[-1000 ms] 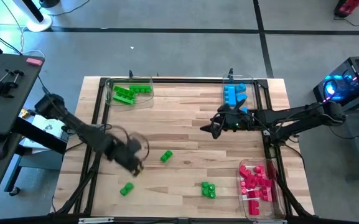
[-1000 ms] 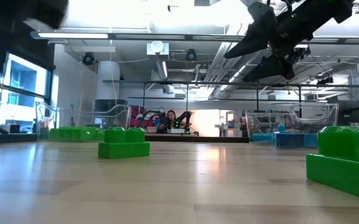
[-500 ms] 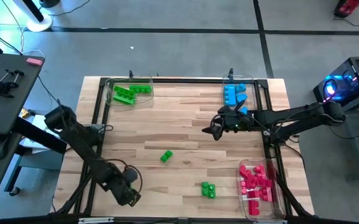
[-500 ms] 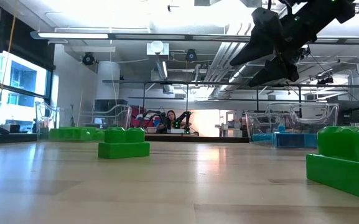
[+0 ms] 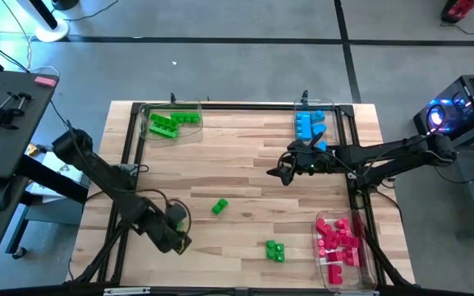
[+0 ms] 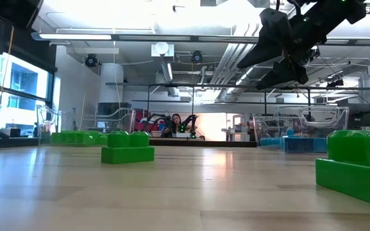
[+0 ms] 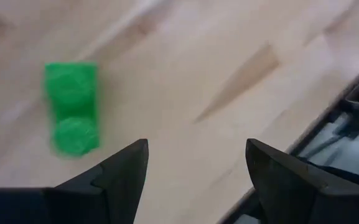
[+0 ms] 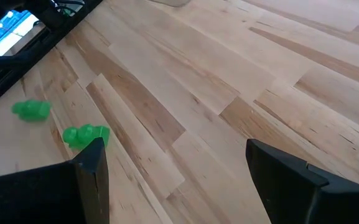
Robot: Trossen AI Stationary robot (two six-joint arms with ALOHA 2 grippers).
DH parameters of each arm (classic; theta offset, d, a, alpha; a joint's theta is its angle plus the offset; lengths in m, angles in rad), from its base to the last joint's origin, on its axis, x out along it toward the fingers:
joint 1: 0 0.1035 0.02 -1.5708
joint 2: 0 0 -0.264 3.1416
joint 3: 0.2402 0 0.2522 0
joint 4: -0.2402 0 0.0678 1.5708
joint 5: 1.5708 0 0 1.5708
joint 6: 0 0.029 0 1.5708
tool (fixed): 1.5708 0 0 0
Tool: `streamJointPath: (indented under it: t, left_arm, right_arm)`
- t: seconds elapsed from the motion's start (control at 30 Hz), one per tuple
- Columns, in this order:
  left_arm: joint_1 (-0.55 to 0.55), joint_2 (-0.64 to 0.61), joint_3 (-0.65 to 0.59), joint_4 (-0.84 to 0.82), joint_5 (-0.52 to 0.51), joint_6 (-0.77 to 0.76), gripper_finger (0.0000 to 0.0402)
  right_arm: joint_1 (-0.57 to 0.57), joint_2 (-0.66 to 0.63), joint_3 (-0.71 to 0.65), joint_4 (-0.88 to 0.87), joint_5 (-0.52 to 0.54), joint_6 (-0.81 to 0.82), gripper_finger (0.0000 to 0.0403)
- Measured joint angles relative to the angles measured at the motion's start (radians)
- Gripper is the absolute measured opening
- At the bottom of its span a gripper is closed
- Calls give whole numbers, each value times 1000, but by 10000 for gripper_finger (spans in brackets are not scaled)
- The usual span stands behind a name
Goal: Sort blocks
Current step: Put the green game piece into the top left transparent bin
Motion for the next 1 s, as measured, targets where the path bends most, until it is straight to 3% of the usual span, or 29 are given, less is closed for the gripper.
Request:
streamJointPath:
  t: [0.27, 0.6, 1.0]
  left_arm:
    - [32, 1, -2, -260, -28, 94, 257]
    - [161, 147, -1, -224, 28, 157, 257]
    - [184, 240, -1, -194, 148, 101, 256]
  right_arm:
    - [0, 0, 0, 0, 0, -7, 254]
    - [-1, 0, 0, -8, 11, 17, 254]
    - [-1, 0, 0, -24, 12, 18, 254]
